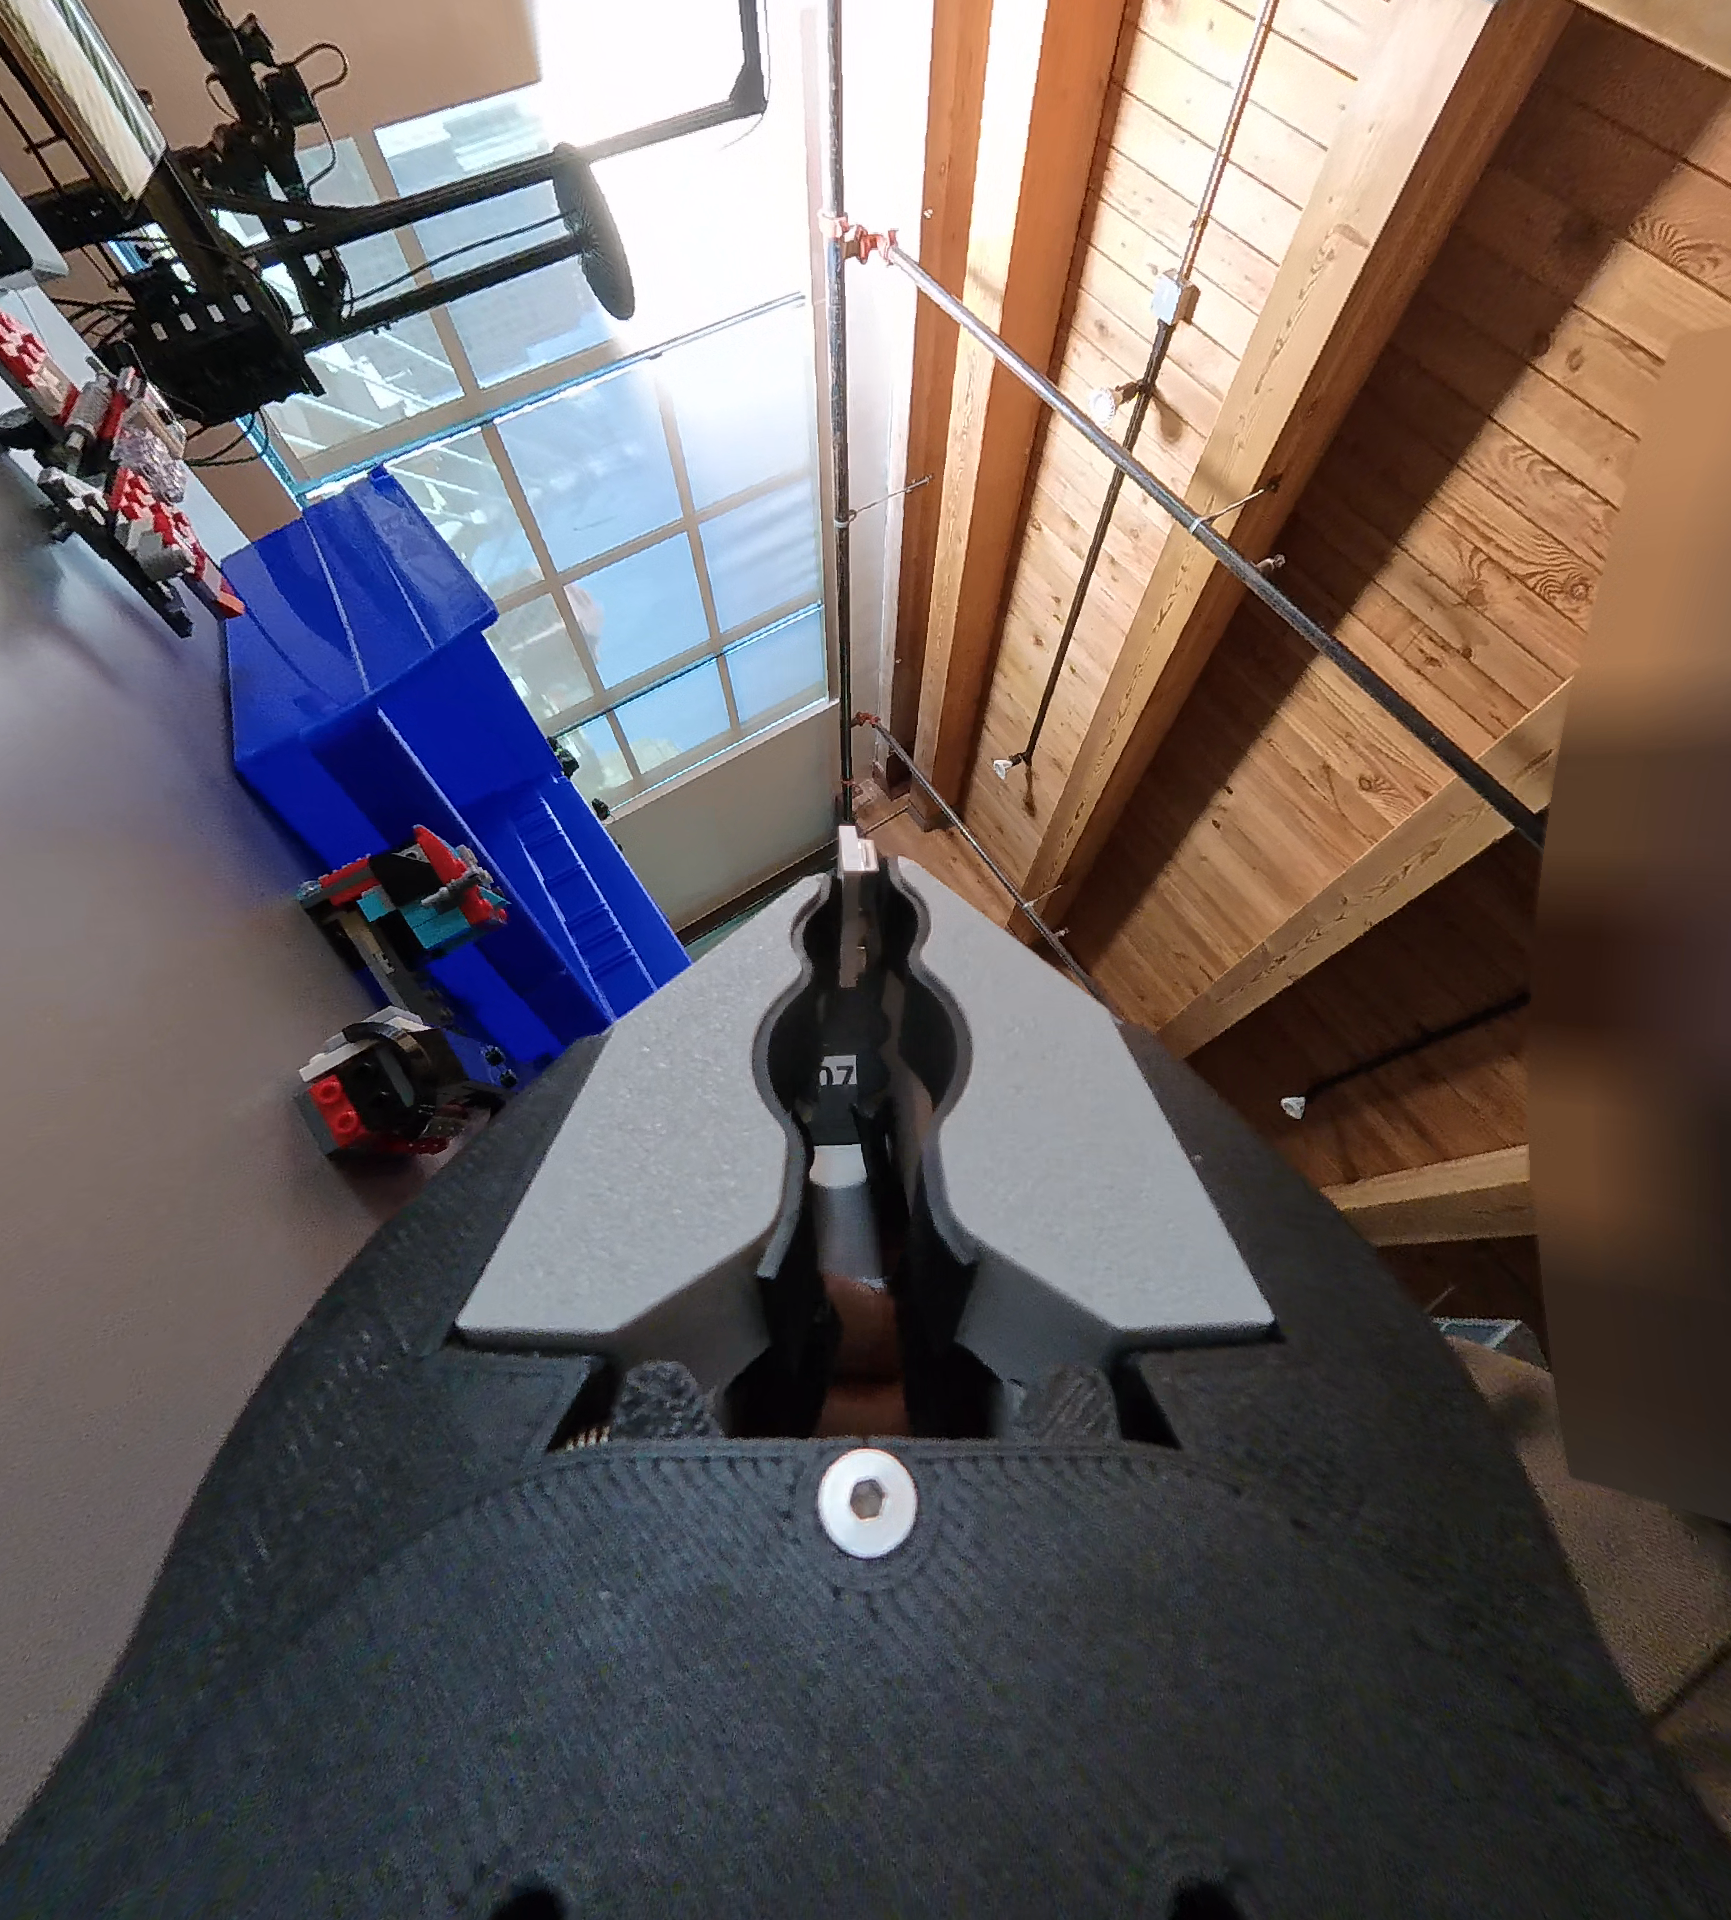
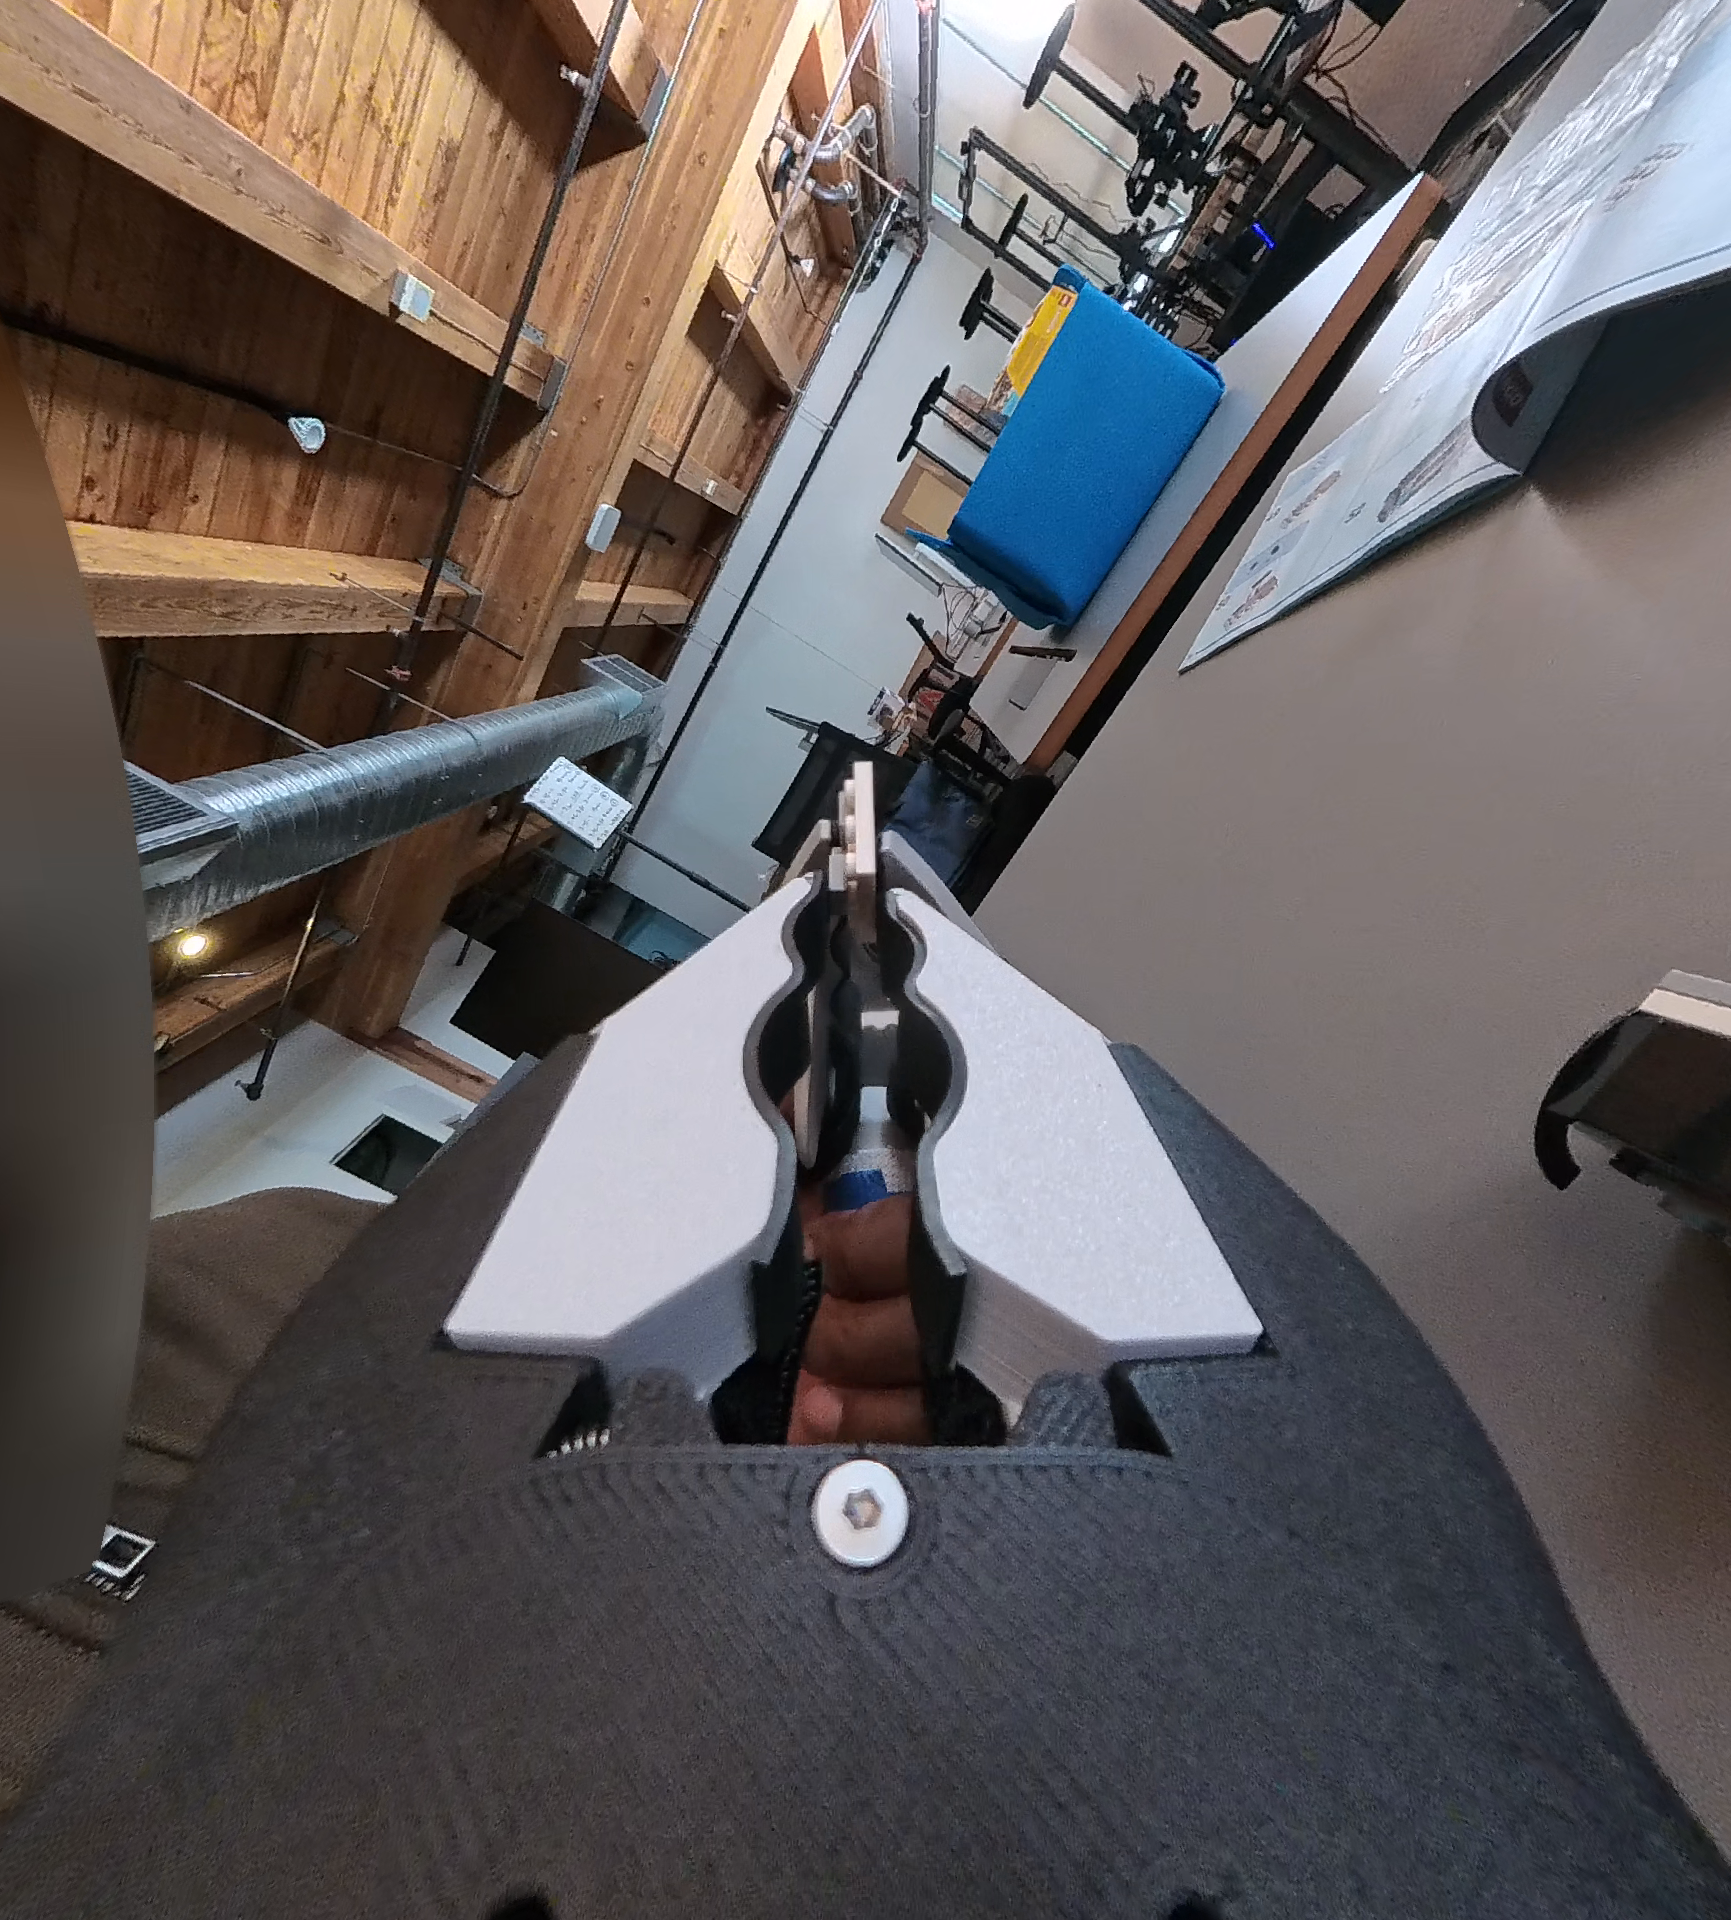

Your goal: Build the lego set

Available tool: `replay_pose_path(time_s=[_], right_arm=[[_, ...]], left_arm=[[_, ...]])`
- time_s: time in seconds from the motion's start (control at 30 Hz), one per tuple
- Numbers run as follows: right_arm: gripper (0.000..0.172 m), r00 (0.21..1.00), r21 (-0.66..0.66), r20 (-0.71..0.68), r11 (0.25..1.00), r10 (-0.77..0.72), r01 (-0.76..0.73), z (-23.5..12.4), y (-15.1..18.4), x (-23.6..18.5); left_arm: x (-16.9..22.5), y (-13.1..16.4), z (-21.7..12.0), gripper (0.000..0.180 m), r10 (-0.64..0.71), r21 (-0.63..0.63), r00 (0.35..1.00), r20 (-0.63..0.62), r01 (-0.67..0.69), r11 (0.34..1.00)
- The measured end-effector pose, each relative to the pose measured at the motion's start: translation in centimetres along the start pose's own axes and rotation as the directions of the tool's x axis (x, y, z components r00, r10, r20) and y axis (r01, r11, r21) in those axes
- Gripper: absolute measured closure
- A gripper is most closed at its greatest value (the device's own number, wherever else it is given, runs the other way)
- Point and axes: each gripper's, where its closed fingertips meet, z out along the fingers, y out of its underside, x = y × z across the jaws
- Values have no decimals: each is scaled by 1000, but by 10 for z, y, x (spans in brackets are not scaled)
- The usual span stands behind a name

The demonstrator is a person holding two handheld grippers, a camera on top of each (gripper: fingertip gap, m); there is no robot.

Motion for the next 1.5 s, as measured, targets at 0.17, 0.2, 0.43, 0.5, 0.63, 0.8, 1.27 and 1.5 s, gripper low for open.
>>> replay_pose_path(time_s=[0.17,0.2,0.43,0.5,0.63,0.8,1.27,1.5], right_arm=[[164,1000,13,6,1000,9,-9,1,0,-1],[164,1000,16,6,1000,9,-9,1,0,-1],[164,1000,20,-2,1000,-2,2,1,0,0],[164,1000,16,-4,1000,1,-1,1,1,0],[164,1000,12,-13,1000,1,-1,1,2,1],[164,1000,23,-20,1000,-8,9,1,1,2],[165,1000,28,-3,1000,-7,7,-1,-1,0],[166,999,36,33,999,15,-16,-3,-2,-6]], left_arm=[[1,-1,-1,173,-3,24,1000,-9,3,1000],[1,-1,-1,173,-1,26,1000,-9,2,1000],[1,-1,-1,173,2,28,1000,-5,-2,1000],[1,-1,-1,173,2,29,1000,-4,-2,1000],[0,0,-1,172,1,28,1000,1,-1,1000],[0,0,-1,172,-6,25,1000,0,6,1000],[1,1,-1,173,-24,8,999,-23,24,1000],[7,3,1,173,69,-29,997,-33,-70,997]])
